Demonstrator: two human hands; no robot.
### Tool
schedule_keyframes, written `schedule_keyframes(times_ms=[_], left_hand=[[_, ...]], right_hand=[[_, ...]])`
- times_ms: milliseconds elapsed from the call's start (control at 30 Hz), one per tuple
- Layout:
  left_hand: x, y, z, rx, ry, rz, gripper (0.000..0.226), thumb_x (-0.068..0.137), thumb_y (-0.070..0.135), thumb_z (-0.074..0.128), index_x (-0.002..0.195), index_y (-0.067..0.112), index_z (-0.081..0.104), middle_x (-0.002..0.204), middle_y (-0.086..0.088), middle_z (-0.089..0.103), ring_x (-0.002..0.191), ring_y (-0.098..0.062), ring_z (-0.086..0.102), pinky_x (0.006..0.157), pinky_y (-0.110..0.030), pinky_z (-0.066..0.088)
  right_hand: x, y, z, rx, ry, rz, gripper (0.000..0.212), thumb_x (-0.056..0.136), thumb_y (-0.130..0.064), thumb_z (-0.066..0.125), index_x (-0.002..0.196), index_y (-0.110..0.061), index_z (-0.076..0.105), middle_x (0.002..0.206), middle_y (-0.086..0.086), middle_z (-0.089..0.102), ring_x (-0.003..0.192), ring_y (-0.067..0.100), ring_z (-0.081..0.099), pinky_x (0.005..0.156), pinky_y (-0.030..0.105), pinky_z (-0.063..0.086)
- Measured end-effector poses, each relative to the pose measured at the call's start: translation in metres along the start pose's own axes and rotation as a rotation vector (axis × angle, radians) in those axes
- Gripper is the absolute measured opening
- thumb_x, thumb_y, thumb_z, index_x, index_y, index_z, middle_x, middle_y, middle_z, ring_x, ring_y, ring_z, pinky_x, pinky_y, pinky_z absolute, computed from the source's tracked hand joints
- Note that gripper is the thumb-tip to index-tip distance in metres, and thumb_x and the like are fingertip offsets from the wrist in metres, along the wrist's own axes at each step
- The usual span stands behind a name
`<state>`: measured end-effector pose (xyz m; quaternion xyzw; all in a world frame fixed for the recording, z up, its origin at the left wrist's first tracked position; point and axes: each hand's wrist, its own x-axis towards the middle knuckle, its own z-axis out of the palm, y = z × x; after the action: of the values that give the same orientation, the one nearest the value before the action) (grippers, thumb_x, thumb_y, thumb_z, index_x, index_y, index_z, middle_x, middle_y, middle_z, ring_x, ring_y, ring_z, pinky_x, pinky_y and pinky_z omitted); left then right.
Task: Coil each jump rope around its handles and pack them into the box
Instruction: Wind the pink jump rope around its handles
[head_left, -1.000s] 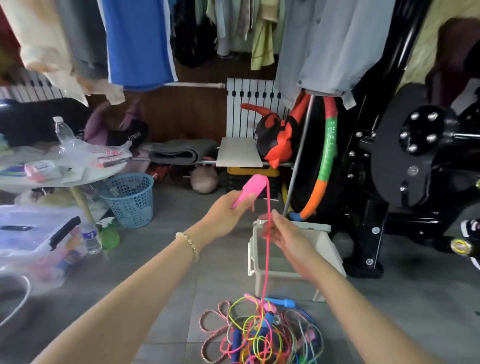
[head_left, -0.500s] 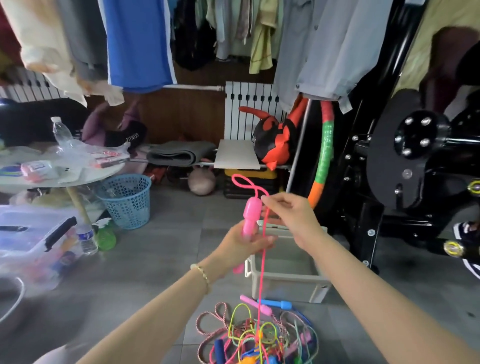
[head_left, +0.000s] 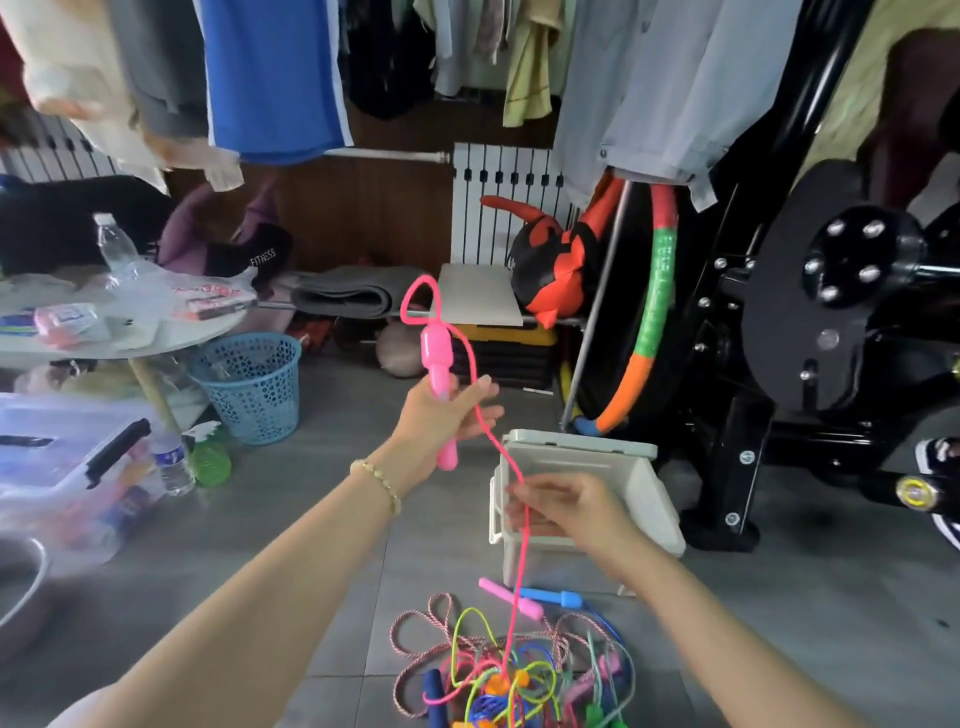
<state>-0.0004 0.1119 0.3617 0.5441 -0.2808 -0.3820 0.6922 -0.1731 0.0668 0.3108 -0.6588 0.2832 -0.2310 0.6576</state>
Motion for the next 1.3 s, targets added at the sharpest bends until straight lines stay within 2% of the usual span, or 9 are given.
schedule_keyframes(times_ms=[133,233,333,433,600,800,900,1067,1300], left_hand=[[-0.022,-0.04,0.009,0.065,-0.209,-0.201,0.043,0.097,0.043,0.041,0.103,0.003,0.054,0.091,-0.009,0.073,0.077,-0.018,0.073,0.066,-0.023,0.057],[-0.038,-0.059,0.014,0.085,-0.367,-0.131,0.014,0.094,0.01,0.054,0.086,-0.001,0.052,0.101,-0.021,0.068,0.086,-0.018,0.072,0.077,-0.024,0.057],[-0.039,-0.063,0.012,0.132,-0.306,-0.02,0.034,0.09,-0.009,0.054,0.068,0.01,0.037,0.091,-0.019,0.066,0.074,-0.015,0.072,0.069,-0.024,0.058],[-0.032,-0.043,0.012,0.142,-0.204,0.068,0.037,0.09,0.0,0.06,0.065,0.014,0.037,0.066,0.0,0.062,0.062,-0.013,0.066,0.062,-0.022,0.055],[0.001,0.017,0.014,-0.015,-0.103,0.161,0.026,0.094,0.003,0.054,0.073,0.011,0.04,0.095,-0.007,0.069,0.067,-0.018,0.072,0.065,-0.025,0.058],[0.003,-0.006,0.005,0.119,-0.131,-0.028,0.024,0.097,0.028,0.051,0.105,0.006,0.053,0.092,-0.008,0.071,0.072,-0.017,0.072,0.066,-0.026,0.059],[-0.024,-0.042,0.005,0.251,-0.252,-0.081,0.022,0.099,0.024,0.044,0.094,0.008,0.058,0.081,-0.007,0.071,0.065,-0.002,0.069,0.062,-0.014,0.054],[-0.038,-0.077,0.005,0.241,-0.338,-0.093,0.029,0.088,0.002,0.063,0.065,0.015,0.05,0.089,-0.021,0.065,0.092,-0.029,0.07,0.086,-0.041,0.056],[-0.015,-0.044,0.012,0.151,-0.14,0.076,0.042,0.085,-0.001,0.066,0.065,0.017,0.034,0.067,-0.006,0.054,0.074,-0.024,0.067,0.072,-0.038,0.059]], right_hand=[[0.015,-0.036,0.001,0.041,0.161,-0.151,0.003,0.082,-0.007,0.067,0.083,-0.005,0.069,0.069,0.005,0.072,0.062,0.016,0.068,0.064,0.03,0.059],[0.03,-0.056,-0.004,0.044,0.322,-0.196,0.006,0.082,-0.009,0.07,0.078,-0.005,0.067,0.065,0.004,0.071,0.06,0.015,0.068,0.055,0.025,0.055],[0.038,-0.056,-0.006,0.022,0.39,-0.167,0.013,0.087,-0.017,0.066,0.086,-0.004,0.067,0.071,0.004,0.07,0.061,0.011,0.068,0.055,0.023,0.054],[0.035,-0.036,0.001,0.072,0.222,-0.028,0.035,0.095,-0.036,0.047,0.103,-0.007,0.065,0.086,0.006,0.07,0.072,0.014,0.067,0.068,0.027,0.055],[0.014,0.016,0.016,0.047,-0.213,0.116,0.044,0.091,-0.045,0.037,0.11,-0.016,0.063,0.104,0.0,0.072,0.103,0.015,0.066,0.09,0.02,0.049],[0.013,0.001,0.004,0.084,0.061,-0.038,0.013,0.088,-0.009,0.06,0.097,-0.004,0.068,0.081,0.004,0.074,0.074,0.016,0.07,0.079,0.032,0.057],[0.026,-0.03,-0.005,0.149,0.183,-0.121,0.009,0.087,-0.01,0.062,0.093,-0.006,0.066,0.077,0.003,0.073,0.07,0.015,0.07,0.071,0.03,0.059],[0.038,-0.055,-0.014,0.051,0.258,-0.128,0.014,0.088,-0.014,0.063,0.095,-0.002,0.067,0.078,0.006,0.071,0.068,0.013,0.069,0.06,0.023,0.056],[0.025,-0.008,-0.008,-0.004,0.074,-0.026,0.043,0.091,-0.043,0.048,0.113,-0.01,0.064,0.105,0.005,0.07,0.099,0.016,0.066,0.088,0.034,0.055]])
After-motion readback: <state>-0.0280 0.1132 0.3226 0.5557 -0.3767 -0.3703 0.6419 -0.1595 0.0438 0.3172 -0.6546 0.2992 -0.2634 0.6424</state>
